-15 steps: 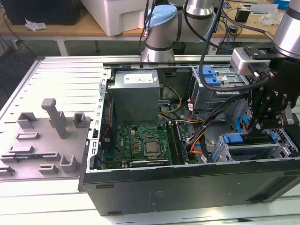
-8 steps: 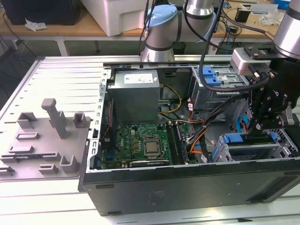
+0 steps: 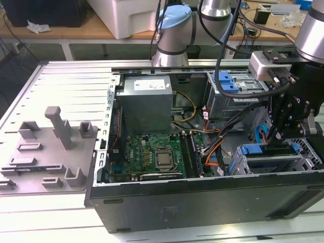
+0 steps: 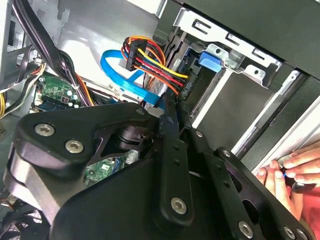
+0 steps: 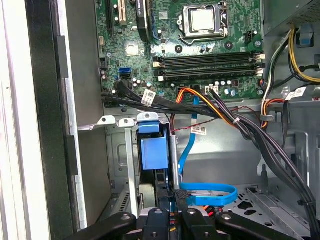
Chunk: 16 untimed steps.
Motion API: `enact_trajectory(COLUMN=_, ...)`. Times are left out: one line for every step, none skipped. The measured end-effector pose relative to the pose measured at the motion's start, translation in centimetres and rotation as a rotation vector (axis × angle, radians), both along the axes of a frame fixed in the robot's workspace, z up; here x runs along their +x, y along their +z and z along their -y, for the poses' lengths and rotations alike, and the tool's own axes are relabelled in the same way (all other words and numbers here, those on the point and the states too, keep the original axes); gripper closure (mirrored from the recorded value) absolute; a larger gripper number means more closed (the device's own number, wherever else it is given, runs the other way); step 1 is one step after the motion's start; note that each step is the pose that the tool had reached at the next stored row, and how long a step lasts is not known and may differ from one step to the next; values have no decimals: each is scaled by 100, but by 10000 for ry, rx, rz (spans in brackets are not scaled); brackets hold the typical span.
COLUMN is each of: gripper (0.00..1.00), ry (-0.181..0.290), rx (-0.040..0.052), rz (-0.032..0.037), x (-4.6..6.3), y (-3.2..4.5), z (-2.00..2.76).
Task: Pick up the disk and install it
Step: 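Insert the second disk wire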
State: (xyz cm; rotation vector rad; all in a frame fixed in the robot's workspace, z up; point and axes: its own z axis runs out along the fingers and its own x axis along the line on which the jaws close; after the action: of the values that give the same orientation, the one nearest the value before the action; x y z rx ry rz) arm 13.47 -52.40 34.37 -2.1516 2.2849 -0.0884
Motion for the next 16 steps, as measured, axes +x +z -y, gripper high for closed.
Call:
enact_trajectory(gripper=84, ry=0, rx=3, rz=0, x=0, y=0, z=0)
enact_trajectory(gripper=84, ry=0, rx=3, rz=0, x=0, y=2, z=0)
enact_trajectory(gripper=84, ry=-1, rx=3, rz=0, x=0, y=4, z=0)
enact_trajectory(gripper=84, ry=0, rx=1, rz=0, x=0, y=7, z=0)
enact_trajectory(gripper=84, ry=0, rx=2, rz=0, x=0, y=8, z=0)
enact_trajectory(gripper=84, ry=0, rx=3, rz=0, x=0, y=9, z=0)
enact_trajectory(gripper=84, ry=0, rx=4, rz=0, x=0, y=9, z=0)
enact_trajectory(gripper=84, ry=0, rx=2, rz=-1, x=0, y=9, z=0)
enact_trajectory(gripper=84, ry=0, rx=2, rz=0, x=0, y=10, z=0)
enact_trajectory(gripper=84, ry=0, rx=1, rz=0, x=0, y=10, z=0)
enact_trajectory(gripper=84, ry=0, rx=0, rz=0, x=0, y=11, z=1)
enact_trajectory(gripper=84, ry=0, rx=-2, rz=0, x=0, y=11, z=4)
enact_trajectory(gripper=84, ry=1, rx=1, rz=0, x=0, y=10, z=8)
enact_trajectory(gripper=84, ry=1, rx=1, rz=0, x=0, y=10, z=15)
enact_trajectory(gripper=84, ry=1, rx=1, rz=0, x=0, y=10, z=17)
enact_trajectory(gripper=84, ry=1, rx=1, rz=0, x=0, y=10, z=17)
